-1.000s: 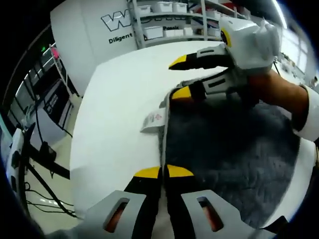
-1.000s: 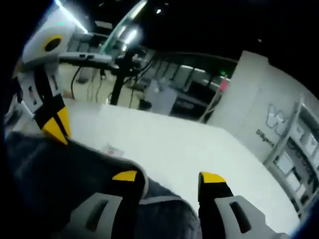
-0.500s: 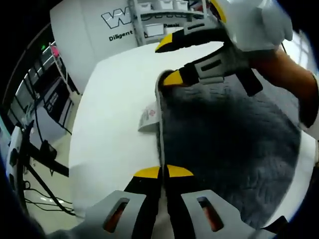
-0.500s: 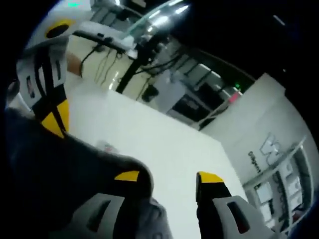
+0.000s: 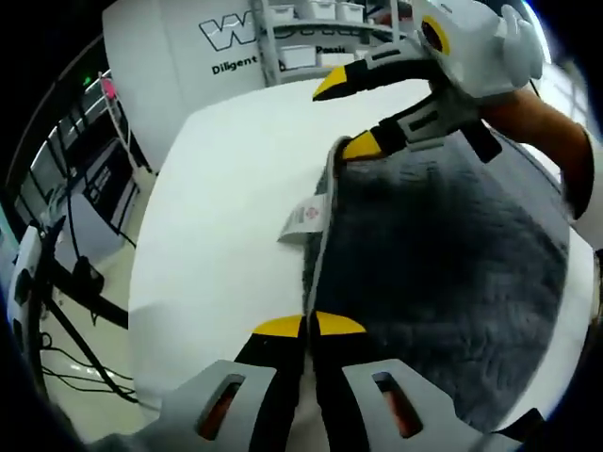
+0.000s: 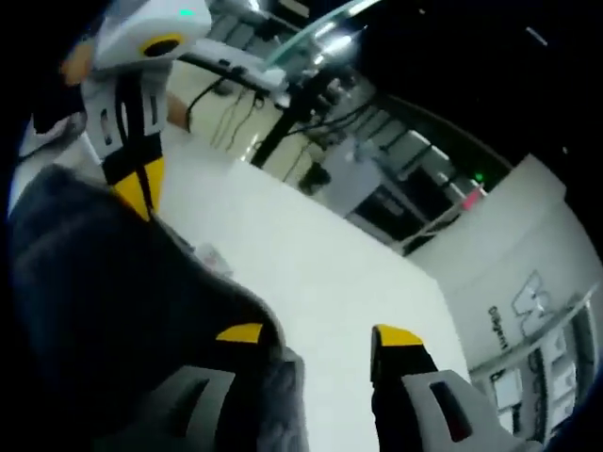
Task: Open the folded towel by lifting each exposed corner and separating the folded layers until the towel lies flat within the target outline without major curled edges
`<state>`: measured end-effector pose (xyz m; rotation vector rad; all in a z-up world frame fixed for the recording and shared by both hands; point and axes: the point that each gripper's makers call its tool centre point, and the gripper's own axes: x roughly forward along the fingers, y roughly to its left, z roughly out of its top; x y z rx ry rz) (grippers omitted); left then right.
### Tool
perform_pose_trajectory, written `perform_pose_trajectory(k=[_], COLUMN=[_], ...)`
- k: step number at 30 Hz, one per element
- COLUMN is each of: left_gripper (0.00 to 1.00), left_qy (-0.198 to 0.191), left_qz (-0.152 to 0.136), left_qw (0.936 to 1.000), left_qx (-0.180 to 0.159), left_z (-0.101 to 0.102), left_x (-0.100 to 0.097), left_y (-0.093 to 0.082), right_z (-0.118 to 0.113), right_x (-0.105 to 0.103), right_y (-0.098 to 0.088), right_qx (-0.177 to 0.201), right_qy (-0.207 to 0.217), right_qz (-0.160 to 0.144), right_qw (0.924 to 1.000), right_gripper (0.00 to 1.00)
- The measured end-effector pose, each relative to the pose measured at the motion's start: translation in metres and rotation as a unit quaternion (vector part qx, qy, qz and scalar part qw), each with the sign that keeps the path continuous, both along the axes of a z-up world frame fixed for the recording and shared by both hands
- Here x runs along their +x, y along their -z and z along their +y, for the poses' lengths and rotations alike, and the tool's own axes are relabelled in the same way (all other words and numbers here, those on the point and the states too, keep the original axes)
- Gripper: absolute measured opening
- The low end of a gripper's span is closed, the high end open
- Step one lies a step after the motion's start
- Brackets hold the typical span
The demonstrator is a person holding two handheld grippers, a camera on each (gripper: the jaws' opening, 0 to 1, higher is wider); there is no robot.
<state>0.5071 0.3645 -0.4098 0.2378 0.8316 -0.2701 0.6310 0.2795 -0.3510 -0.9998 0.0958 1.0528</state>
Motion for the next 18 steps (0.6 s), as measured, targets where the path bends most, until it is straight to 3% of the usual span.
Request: perform_pose_trajectory(k=[1,4,8,11,16,18], left_gripper=[0.03,0.03,0.03,0.03,0.03,0.03], left_qy=[0.002,0.0,0.001,0.001,-0.004,0.001], left_qz=[-0.002,0.001,0.001,0.001,0.004,0.0], left_qw=[1.0,1.0,1.0,1.0,0.9999,0.9999], left_qx=[0.002,0.002,0.002,0.002,-0.01,-0.014], left_z=[-0.005,-0.006,-0.007,-0.005,-0.002,0.0], left_x=[-0.005,-0.007,-0.01,-0.007,-0.005,-0.002], left_y=[0.001,0.002,0.002,0.001,0.0,-0.002], right_z=[-0.004,-0.018,-0.015,-0.015,-0.001,0.011], right_x=[0.002,0.009,0.01,0.007,0.006,-0.007], right_y=[-0.004,-0.003,0.005,0.017,0.025,0.028], right_qx=[0.005,-0.024,-0.009,-0.021,0.019,0.054], right_qy=[0.012,0.039,0.039,0.041,0.041,0.024], right_qz=[0.001,-0.023,-0.001,0.015,0.049,0.088], right_qw=[0.9999,0.9987,0.9992,0.9988,0.9978,0.9944], right_gripper=[0.36,0.2,0.16,0.03,0.0,0.0])
